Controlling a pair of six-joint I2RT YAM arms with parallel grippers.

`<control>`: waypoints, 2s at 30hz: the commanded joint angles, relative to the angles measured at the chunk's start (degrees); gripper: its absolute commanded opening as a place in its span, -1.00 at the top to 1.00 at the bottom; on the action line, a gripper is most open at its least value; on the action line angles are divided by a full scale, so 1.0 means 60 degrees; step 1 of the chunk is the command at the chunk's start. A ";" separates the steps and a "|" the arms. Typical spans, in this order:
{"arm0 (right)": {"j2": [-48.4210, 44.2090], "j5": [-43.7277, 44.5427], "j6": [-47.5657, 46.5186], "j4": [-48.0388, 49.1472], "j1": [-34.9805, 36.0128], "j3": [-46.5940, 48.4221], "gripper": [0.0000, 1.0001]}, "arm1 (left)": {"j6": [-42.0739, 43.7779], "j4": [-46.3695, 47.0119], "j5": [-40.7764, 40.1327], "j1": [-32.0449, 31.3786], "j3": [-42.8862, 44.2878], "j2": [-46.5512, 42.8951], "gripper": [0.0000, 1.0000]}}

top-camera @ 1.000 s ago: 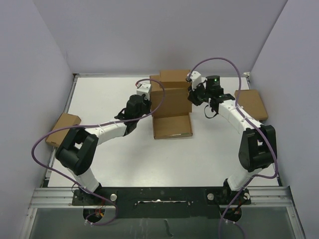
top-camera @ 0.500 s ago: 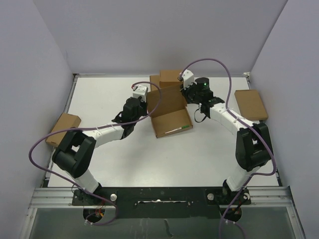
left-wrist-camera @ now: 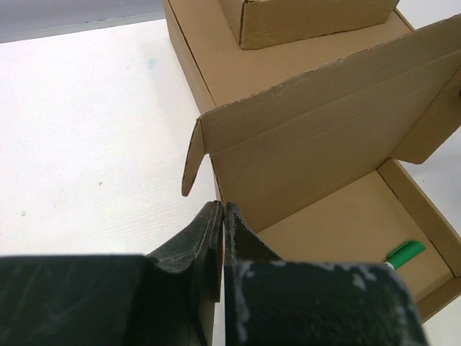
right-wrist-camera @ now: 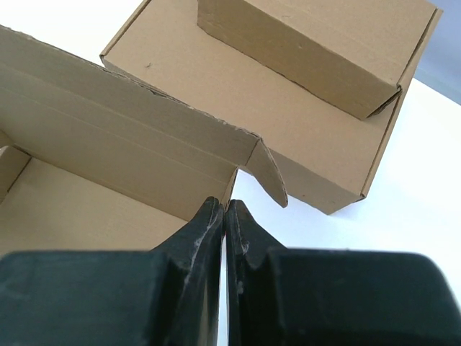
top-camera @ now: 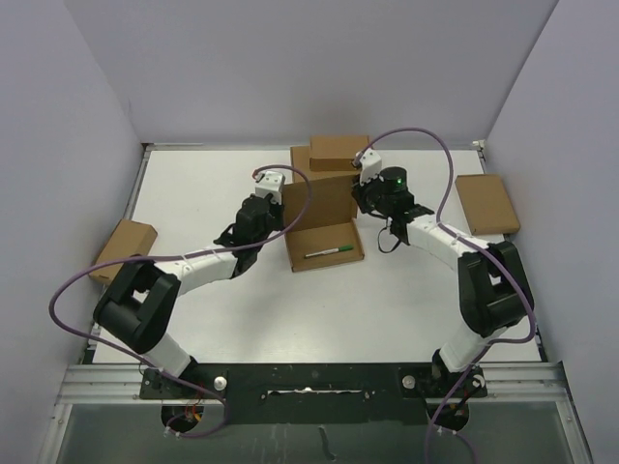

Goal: Fold the paper box

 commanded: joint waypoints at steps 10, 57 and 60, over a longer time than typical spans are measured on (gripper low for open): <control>-0.1082 -0.0832 0.0947 0.1000 0.0855 -0.0736 1.00 | -0.0558 0.0380 0.0150 -0.0841 -0.0512 -0.0990 1.00; -0.3390 0.0354 0.2654 0.0229 0.1736 -0.3312 0.78 | -0.0987 0.0324 -0.2104 -0.2871 -0.2321 -0.2278 1.00; -0.3501 0.0357 0.2637 0.0306 0.1746 -0.3479 0.78 | -0.0949 0.0218 -0.2135 -0.2904 -0.2317 -0.2329 1.00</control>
